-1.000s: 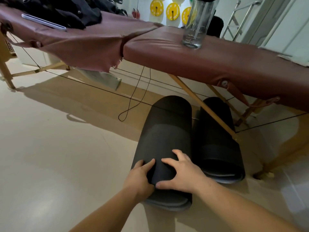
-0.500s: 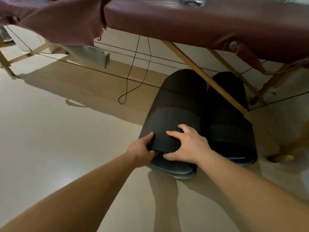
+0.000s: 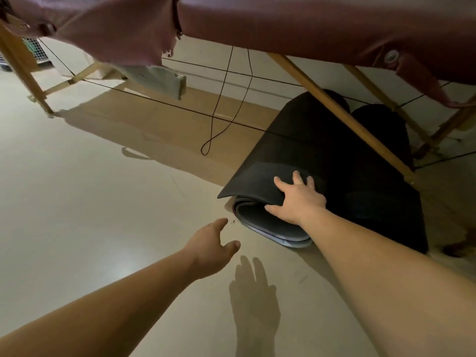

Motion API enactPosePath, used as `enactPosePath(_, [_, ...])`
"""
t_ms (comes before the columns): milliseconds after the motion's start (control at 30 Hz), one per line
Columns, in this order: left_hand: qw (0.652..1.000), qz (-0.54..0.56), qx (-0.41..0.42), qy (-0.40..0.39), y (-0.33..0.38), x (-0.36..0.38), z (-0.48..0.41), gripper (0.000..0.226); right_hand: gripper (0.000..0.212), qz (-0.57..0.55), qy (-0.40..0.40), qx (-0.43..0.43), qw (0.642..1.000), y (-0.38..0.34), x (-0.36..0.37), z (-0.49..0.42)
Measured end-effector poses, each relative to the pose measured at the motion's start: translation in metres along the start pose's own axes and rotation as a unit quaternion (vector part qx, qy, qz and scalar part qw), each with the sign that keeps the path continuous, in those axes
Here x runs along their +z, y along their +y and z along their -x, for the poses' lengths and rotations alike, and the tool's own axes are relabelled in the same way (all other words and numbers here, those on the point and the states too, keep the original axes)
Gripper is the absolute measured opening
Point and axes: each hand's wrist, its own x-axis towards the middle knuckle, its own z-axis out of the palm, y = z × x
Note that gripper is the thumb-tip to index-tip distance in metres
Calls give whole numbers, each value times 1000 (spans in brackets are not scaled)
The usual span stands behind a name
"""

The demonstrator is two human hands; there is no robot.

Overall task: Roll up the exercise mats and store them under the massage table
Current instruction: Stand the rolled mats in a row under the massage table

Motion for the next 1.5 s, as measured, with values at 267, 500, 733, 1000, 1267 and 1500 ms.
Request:
enactPosePath(267, [998, 4, -40, 38, -108, -62, 88, 74, 55, 12, 88, -161, 983, -139, 17, 66])
enactPosePath(500, [984, 48, -123, 118, -235, -163, 180, 71, 51, -86, -81, -270, 955, -341, 28, 160])
enactPosePath(733, [953, 37, -211, 213, -355, -235, 274, 67, 51, -36, -136, -374, 917, -508, 53, 239])
enactPosePath(1000, [874, 55, -304, 375, -418, -259, 356, 66, 56, -271, -342, -280, 855, -579, 151, 309])
enactPosePath(1267, [716, 338, -452, 412, -447, -228, 416, 127, 75, -230, -553, -198, 776, -579, 143, 303])
enactPosePath(1500, [699, 388, -472, 371, -451, -210, 426, 166, 111, -286, -541, -146, 778, -574, 170, 295])
